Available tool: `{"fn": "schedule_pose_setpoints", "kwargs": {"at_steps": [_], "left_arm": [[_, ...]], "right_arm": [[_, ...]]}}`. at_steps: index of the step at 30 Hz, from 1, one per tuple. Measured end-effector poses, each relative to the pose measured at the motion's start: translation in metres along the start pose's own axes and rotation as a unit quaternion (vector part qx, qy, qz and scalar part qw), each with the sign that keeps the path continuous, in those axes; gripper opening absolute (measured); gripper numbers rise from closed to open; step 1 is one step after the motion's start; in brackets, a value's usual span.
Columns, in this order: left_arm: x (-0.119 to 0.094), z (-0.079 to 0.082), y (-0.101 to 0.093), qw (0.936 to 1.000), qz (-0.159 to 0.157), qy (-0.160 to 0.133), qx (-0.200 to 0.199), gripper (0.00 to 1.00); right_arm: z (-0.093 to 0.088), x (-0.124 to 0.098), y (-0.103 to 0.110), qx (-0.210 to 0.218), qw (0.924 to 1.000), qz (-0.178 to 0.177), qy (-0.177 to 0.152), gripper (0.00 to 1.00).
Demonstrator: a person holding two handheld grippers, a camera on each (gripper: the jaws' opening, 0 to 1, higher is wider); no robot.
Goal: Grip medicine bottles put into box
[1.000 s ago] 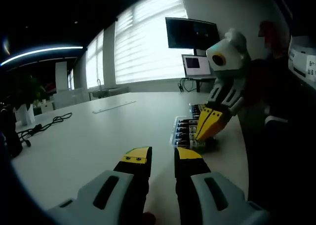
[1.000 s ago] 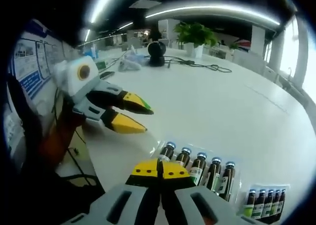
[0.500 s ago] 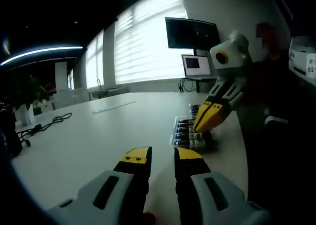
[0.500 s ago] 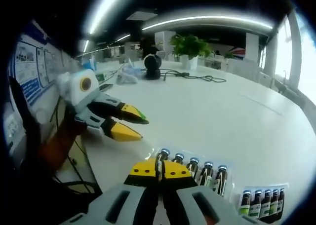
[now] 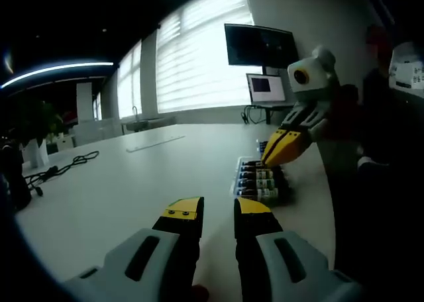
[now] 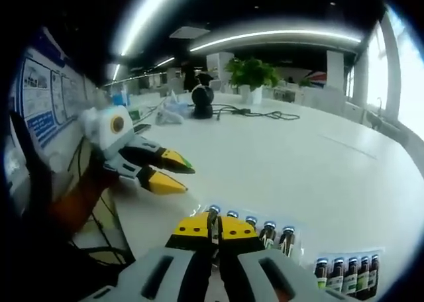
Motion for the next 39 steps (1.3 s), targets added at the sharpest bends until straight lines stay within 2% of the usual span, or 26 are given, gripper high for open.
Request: {"fn": "schedule_pose_setpoints", "kwargs": {"at_steps": [9, 14, 19, 31, 39], "left_arm": [[0.0, 0.002, 0.004, 1.0, 0.0, -0.006, -0.004, 0.12], [0.0, 0.002, 0.005, 1.0, 0.0, -0.005, 0.002, 0.13], [0.0, 0.001, 0.008, 1.0, 0.007, -0.004, 0.006, 0.13], [0.0, 0.002, 0.007, 0.9999, 0.009, -0.007, 0.009, 0.13], [-0.001, 0.003, 0.007, 0.9998, 0.013, -0.012, 0.01, 0.13]], "right_arm": [[0.004, -0.013, -0.012, 0.007, 0.9996, -0.004, -0.026, 0.0], [0.007, -0.025, -0.015, 0.01, 0.9991, 0.005, -0.041, 0.0], [0.008, -0.039, -0.022, -0.001, 0.9984, -0.006, -0.057, 0.0], [0.0, -0.072, -0.036, -0.011, 0.9966, -0.025, -0.077, 0.0], [-0.017, -0.097, -0.053, 0.015, 0.9929, -0.057, -0.103, 0.0]]}}
Point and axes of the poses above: the point that each gripper's makers call its tool centre point, and the gripper's own axes: x roughly forward along the fingers, y roughly to its left, z roughly out of its top, the point moved 2 cm from there along -x, roughly backward along the fingers, and after that the axes turned 1 degree about z, right-handed, at the moved point
